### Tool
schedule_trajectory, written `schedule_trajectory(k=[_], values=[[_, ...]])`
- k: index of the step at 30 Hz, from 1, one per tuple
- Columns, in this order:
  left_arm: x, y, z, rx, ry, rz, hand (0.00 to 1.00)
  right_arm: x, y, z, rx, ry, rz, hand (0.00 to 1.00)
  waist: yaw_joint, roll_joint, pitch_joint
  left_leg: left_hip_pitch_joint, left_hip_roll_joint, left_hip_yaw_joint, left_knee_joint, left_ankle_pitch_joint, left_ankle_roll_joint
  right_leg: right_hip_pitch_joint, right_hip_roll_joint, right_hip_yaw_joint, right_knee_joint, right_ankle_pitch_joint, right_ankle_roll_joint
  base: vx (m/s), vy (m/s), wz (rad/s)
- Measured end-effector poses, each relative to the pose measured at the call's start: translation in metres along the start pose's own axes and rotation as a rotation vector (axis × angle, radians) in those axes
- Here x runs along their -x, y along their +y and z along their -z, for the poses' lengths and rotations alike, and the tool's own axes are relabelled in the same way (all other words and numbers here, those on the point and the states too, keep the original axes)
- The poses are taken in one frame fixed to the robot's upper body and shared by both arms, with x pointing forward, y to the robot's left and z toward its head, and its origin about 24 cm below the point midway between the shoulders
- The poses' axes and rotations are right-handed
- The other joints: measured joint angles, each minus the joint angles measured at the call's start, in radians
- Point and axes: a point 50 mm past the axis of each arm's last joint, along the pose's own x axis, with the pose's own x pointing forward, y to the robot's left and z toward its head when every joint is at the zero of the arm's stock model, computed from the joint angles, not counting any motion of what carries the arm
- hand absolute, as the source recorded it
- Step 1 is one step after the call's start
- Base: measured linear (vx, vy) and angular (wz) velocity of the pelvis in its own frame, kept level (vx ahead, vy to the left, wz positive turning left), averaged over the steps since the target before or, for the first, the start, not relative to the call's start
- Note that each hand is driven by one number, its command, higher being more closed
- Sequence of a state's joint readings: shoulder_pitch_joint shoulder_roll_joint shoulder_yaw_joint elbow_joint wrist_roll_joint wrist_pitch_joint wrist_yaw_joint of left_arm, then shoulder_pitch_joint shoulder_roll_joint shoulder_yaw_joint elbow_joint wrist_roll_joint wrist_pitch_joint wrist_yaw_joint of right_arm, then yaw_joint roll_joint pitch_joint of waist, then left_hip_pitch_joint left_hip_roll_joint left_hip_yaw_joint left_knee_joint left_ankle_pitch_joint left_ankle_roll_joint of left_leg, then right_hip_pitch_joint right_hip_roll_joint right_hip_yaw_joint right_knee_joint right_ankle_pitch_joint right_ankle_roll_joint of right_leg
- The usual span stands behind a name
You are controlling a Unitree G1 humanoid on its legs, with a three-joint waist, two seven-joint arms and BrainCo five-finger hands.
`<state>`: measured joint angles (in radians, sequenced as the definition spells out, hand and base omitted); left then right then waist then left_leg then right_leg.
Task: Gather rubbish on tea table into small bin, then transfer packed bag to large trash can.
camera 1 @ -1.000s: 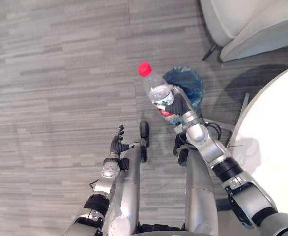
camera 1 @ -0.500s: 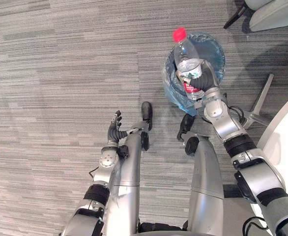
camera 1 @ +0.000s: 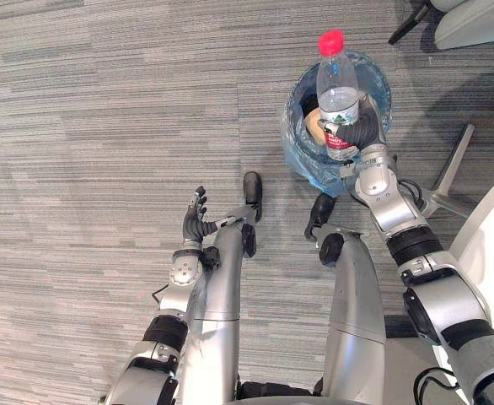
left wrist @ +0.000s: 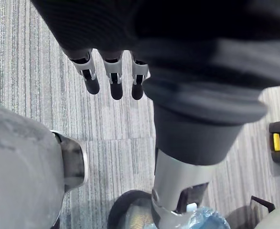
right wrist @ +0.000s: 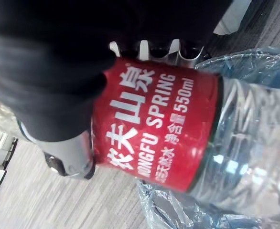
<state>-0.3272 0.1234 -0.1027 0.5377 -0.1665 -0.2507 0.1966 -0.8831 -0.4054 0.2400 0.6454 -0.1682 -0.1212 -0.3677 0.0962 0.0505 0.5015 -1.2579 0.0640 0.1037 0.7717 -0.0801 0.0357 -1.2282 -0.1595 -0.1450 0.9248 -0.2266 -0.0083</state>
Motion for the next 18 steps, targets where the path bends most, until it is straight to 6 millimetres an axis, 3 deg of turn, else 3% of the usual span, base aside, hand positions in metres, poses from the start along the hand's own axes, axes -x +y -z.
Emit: schedule_trajectory(k=[11, 18], values=[[-0.001, 0.004, -0.005, 0.015, -0.021, -0.021, 0.00, 0.003, 0.000, -0.017, 0.017, -0.091, 0.014, 0.00, -0.010, -0.016, 0.007, 0.004, 0.004, 0.004, 0.000, 0.000, 0.000, 0.001, 0.002, 0.002, -0.001, 0.000, -0.001, 0.00, -0.001, 0.00], [0.000, 0.006, -0.004, 0.015, -0.019, -0.034, 0.00, 0.027, 0.019, -0.014, 0.070, -0.134, -0.042, 0.00, -0.029, -0.030, 0.014, 0.029, 0.010, 0.004, -0.004, 0.000, 0.000, 0.028, 0.009, 0.002, -0.013, 0.001, -0.001, 0.00, -0.004, -0.03]])
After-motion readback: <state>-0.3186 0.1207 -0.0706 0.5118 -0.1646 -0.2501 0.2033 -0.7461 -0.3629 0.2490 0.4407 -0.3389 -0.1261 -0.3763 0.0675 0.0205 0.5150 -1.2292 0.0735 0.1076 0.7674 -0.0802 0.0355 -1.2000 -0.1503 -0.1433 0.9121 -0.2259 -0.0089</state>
